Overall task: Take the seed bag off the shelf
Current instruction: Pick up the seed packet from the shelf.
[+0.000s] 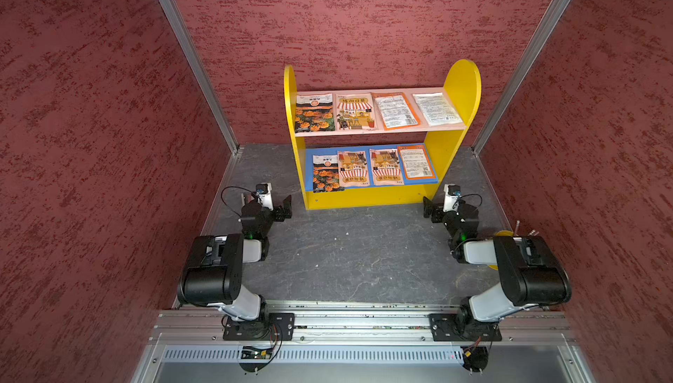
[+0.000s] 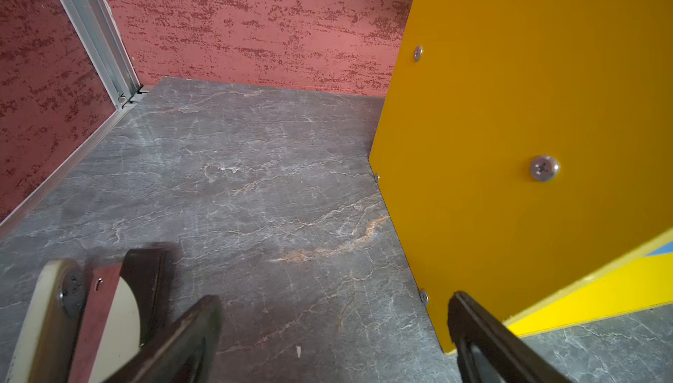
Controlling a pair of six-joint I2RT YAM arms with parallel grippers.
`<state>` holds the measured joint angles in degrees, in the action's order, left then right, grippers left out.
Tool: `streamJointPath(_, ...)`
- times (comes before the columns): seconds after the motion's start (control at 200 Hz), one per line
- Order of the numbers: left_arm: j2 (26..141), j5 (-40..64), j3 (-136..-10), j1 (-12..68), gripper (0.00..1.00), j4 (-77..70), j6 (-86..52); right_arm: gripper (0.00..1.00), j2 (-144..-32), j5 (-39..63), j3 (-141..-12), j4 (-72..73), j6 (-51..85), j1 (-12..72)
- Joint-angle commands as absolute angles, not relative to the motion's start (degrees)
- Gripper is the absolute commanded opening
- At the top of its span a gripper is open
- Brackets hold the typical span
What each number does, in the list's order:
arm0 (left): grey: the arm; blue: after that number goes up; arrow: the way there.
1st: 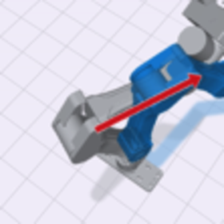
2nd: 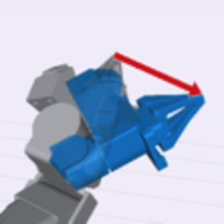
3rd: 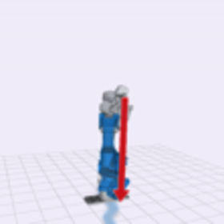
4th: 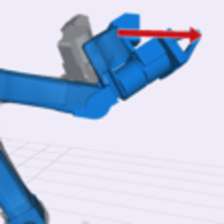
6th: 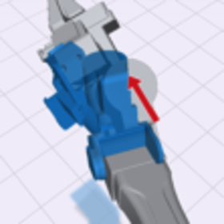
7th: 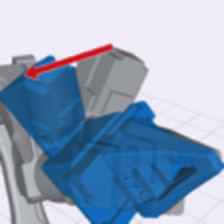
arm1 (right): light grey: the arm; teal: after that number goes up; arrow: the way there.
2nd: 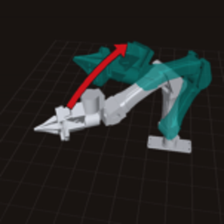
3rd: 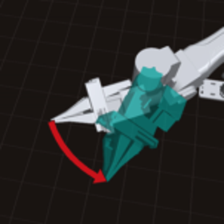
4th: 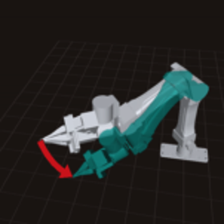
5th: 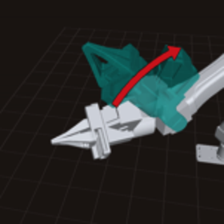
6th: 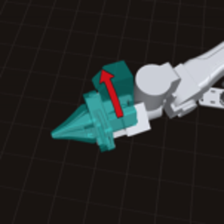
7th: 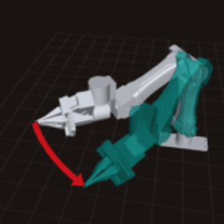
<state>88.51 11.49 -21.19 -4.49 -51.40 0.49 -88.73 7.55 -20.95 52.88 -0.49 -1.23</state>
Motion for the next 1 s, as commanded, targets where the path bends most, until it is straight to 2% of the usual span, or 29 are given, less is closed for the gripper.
streamJointPath(0.0, 87.99, 10.96, -21.62, -4.27, 1.0, -51.9, 0.97, 0.98, -88.78, 8.01, -22.06, 52.91, -0.97, -1.21)
streamJointPath(0.521, 87.86, 11.33, -20.41, -4.07, 1.0, -53.91, 1.49, 0.98, -88.73, 8.08, -21.92, 53.07, -0.98, -1.28)
streamJointPath(0.616, 85.12, 9.38, -19.27, -2.93, 1.0, -53.95, 2.2, 0.98, -87.84, 8.87, -21.13, 54.04, -1.25, -1.22)
streamJointPath(0.771, 75.84, 3.84, -19.63, 1.16, 1.0, -45.68, 5.3, 0.99, -79.17, 9.02, -19.82, 49.24, -1.53, -1.21)
streamJointPath(0.992, 62.18, -5.89, -26.78, 13.07, 1.0, -25.5, 6.29, 0.98, -62.33, 7.69, -21.88, 34.03, 2.85, 0.0)
